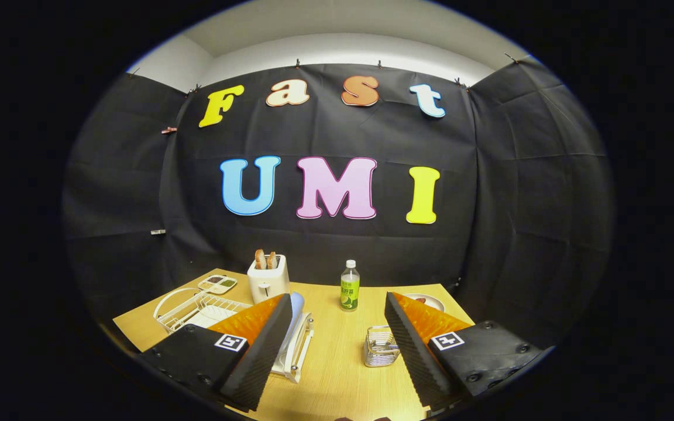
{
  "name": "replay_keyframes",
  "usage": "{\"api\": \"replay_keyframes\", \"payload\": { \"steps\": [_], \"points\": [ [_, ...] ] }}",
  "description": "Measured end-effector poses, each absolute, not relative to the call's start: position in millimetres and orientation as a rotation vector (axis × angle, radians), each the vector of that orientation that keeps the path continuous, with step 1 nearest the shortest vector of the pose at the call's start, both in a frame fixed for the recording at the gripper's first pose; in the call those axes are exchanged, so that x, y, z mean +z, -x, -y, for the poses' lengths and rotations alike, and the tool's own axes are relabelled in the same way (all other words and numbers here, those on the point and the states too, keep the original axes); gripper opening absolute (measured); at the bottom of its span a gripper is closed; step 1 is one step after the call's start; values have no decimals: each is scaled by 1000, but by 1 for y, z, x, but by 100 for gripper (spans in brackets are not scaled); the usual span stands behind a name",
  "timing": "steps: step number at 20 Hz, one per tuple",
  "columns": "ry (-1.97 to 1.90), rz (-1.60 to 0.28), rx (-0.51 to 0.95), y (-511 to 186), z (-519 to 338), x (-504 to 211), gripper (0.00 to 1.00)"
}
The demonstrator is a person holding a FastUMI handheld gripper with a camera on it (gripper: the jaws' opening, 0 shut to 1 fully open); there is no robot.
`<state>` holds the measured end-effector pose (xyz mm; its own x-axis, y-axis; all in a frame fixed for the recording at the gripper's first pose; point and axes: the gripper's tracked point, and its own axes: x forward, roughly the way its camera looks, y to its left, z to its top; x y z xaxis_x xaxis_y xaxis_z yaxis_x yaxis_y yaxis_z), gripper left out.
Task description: Take the plate from the dish rack, then take the spoon from the basket and place it into the plate.
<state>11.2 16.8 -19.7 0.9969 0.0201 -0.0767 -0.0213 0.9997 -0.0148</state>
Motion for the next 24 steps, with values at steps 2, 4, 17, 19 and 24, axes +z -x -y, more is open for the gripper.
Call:
{"api": "replay_keyframes", "payload": {
  "steps": [2,4,17,19,24],
  "points": [
    [19,-84,24,-14,-19,-22,98],
    [18,-92,28,-17,-21,-25,98],
    [102,-244,97,-80,-60,-61,98],
    [128,-285,105,-99,-72,-69,98],
    [142,-431,101,-136,-96,-107,98]
  ]
}}
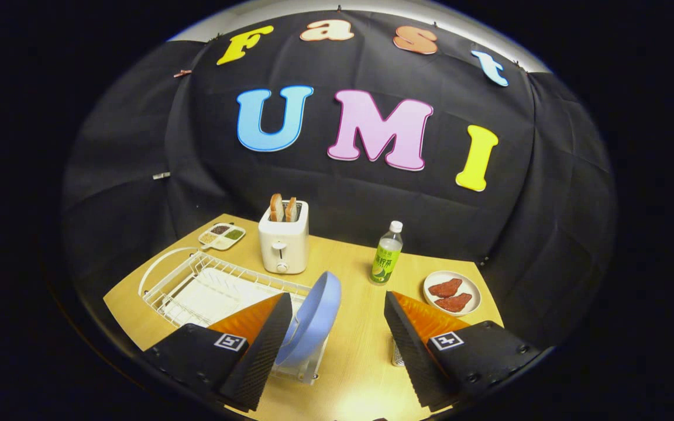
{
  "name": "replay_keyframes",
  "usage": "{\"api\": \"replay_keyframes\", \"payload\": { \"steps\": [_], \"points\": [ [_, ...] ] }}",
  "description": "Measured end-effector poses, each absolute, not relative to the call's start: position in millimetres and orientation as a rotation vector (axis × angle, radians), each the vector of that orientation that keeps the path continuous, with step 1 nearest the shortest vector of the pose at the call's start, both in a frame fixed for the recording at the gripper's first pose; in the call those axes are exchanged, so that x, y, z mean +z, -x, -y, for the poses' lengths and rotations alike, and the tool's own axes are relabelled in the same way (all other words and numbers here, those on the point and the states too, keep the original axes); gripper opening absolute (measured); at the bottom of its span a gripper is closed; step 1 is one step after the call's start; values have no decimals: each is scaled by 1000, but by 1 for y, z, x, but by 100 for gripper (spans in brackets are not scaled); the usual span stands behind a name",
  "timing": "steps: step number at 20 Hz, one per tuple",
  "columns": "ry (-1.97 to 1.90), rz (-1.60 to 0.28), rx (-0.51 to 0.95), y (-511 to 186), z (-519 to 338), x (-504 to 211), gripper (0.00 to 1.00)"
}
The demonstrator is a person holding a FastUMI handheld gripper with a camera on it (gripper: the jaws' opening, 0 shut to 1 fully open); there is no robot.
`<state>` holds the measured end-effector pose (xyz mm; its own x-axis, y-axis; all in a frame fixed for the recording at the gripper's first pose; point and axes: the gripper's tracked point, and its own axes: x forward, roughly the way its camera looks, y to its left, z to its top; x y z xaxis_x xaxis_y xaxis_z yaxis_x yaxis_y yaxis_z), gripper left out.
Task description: Take the plate from the dish rack, then take the spoon from the basket and place it into the plate.
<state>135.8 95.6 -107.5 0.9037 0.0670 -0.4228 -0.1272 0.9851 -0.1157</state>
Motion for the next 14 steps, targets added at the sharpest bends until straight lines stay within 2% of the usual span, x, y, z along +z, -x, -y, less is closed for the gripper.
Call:
{"api": "replay_keyframes", "payload": {
  "steps": [5,9,10,14],
  "points": [
    [166,-556,59,-162,-101,-147,94],
    [150,-659,27,-172,-98,-174,82],
    [133,-684,17,-173,-97,-180,74],
    [71,-747,10,-182,-101,-196,61]
  ]
}}
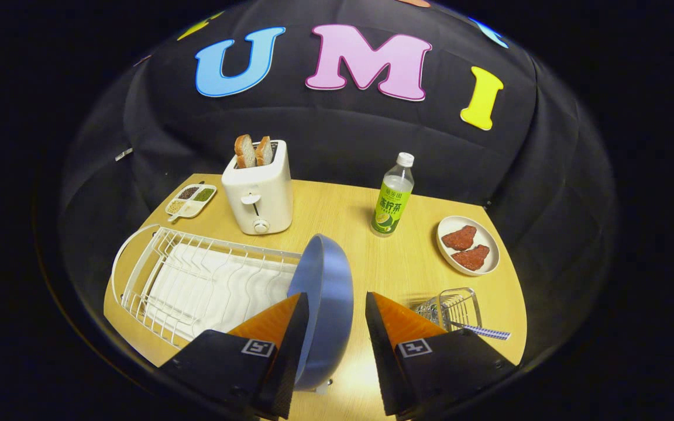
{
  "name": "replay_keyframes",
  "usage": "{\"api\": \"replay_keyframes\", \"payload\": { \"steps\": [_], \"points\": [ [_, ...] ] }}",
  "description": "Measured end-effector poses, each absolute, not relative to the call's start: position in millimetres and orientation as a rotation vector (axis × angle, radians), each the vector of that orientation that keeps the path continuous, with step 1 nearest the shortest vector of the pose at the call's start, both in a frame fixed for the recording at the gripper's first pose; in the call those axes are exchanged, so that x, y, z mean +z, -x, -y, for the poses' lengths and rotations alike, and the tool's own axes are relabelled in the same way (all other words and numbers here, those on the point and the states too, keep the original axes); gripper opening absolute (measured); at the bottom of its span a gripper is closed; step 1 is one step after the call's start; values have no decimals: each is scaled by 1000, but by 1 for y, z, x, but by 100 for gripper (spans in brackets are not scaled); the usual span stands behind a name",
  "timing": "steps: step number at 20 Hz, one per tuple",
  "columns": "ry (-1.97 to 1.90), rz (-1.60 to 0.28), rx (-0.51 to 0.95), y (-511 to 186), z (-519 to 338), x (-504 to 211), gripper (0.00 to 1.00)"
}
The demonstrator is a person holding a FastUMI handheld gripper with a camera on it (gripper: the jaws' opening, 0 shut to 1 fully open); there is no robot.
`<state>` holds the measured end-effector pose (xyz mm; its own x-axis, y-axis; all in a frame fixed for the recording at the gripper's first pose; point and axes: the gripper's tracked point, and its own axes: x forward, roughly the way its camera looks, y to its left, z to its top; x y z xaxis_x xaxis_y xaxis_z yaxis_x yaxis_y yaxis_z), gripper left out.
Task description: Take the plate from the dish rack, then take the spoon from the basket and place it into the plate.
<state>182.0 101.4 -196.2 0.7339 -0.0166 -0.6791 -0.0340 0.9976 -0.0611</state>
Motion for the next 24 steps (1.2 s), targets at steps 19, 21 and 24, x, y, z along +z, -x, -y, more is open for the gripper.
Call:
{"api": "replay_keyframes", "payload": {
  "steps": [19,21,24],
  "points": [
    [129,-664,-216,-208,-94,-174,26],
    [143,-647,-248,-206,-91,-170,26],
    [187,-622,-285,-205,-92,-160,26]
  ]
}}
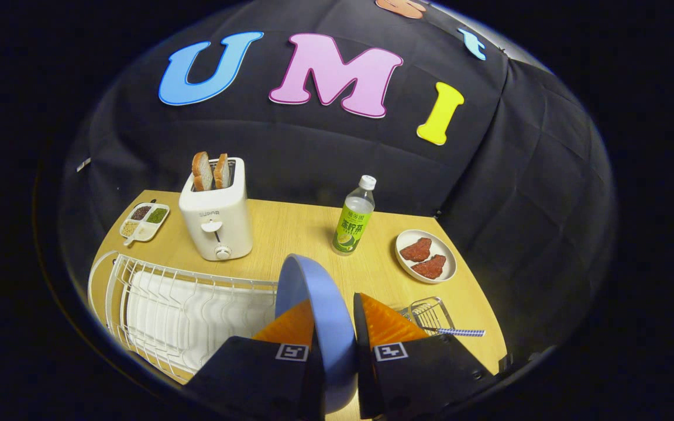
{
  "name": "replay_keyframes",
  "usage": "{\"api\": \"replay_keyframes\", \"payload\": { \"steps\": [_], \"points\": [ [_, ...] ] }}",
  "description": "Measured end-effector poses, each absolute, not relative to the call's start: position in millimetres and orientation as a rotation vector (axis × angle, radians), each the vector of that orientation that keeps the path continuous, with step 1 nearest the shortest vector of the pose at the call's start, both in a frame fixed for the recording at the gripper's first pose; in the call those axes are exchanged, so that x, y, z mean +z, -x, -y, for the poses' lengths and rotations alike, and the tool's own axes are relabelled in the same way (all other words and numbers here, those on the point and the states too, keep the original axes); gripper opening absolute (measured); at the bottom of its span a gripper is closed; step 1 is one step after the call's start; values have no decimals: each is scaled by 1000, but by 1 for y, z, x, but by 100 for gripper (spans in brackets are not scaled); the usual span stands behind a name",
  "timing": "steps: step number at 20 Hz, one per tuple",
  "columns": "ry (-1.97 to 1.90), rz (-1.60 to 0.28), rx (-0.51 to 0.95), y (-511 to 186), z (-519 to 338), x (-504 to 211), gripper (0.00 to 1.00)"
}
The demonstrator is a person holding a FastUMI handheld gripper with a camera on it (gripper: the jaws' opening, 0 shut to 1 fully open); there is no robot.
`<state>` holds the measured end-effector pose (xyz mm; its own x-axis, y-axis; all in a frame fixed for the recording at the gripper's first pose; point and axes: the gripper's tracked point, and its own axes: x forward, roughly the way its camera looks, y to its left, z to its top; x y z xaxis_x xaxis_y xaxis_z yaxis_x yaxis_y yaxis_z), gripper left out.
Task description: Take the plate from the dish rack, then take the spoon from the basket and place it into the plate.
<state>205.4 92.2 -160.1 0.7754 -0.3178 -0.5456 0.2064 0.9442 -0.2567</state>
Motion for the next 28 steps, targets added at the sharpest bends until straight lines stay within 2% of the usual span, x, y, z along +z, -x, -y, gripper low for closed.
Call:
{"api": "replay_keyframes", "payload": {
  "steps": [5,8,12,19,23,28],
  "points": [
    [108,-573,-260,-209,-100,-137,26],
    [53,-566,-193,-200,-98,-127,26],
    [-37,-570,-84,-166,-86,-117,26],
    [-158,-621,-35,-90,-20,-109,26],
    [-268,-643,-3,-49,12,-127,26],
    [-429,-750,-17,-9,50,-188,25]
  ]
}}
